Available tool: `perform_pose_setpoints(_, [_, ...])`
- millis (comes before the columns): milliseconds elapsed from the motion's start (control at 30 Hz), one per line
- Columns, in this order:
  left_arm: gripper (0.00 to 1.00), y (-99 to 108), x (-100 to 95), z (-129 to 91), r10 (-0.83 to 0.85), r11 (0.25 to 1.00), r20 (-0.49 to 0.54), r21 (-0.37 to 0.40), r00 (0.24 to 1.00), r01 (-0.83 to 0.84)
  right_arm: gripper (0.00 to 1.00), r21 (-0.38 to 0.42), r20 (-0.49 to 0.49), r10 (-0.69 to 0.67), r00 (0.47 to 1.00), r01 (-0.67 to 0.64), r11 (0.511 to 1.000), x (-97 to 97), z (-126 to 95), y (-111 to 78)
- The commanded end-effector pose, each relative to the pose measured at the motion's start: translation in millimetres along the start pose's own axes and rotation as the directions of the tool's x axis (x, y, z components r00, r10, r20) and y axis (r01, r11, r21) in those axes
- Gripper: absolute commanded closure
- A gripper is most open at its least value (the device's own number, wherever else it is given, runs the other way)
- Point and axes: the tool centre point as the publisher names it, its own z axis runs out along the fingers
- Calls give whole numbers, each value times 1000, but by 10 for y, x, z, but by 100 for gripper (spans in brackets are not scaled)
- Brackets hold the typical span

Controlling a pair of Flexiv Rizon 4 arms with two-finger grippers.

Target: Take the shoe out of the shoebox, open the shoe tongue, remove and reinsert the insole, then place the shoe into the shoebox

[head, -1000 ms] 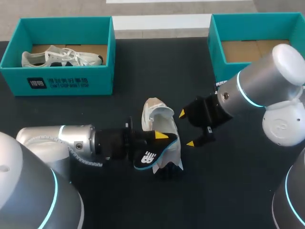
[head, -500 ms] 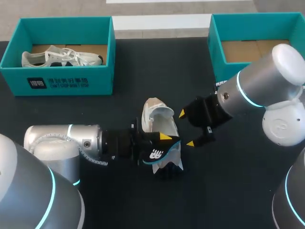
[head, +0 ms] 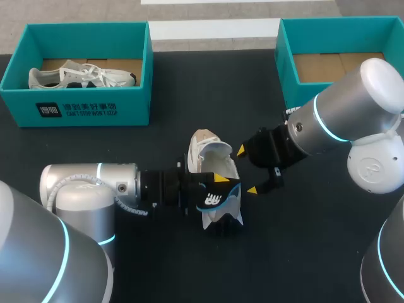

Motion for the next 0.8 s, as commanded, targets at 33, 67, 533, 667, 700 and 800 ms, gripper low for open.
perform_pose_setpoints(33, [100, 61, 19, -3, 3, 1000, -3, -31, 1000, -3, 0, -1, 1, 0, 1000, 0, 1000, 5, 10, 0])
perform_pose_setpoints(67, [100, 86, 21, -14, 3, 999, -6, -37, 1000, -3, 0, -1, 1, 0, 1000, 0, 1000, 5, 10, 0])
perform_pose_setpoints(533, [100, 353, 15, -10, -7, 997, 2, -78, 1000, 7, 0, -1, 1, 0, 1000, 0, 1000, 5, 10, 0])
perform_pose_setpoints(667, [81, 331, -2, 4, -5, 997, 7, -79, 1000, 6, 0, -1, 1, 0, 1000, 0, 1000, 5, 10, 0])
perform_pose_setpoints(700, [69, 310, -12, 0, -4, 997, 7, -79, 1000, 5, 0, -1, 1, 0, 1000, 0, 1000, 5, 10, 0])
perform_pose_setpoints(800, [62, 270, -29, -14, 0, 997, 5, -75, 1000, 1, 0, -1, 1, 0, 1000, 0, 1000, 5, 10, 0])
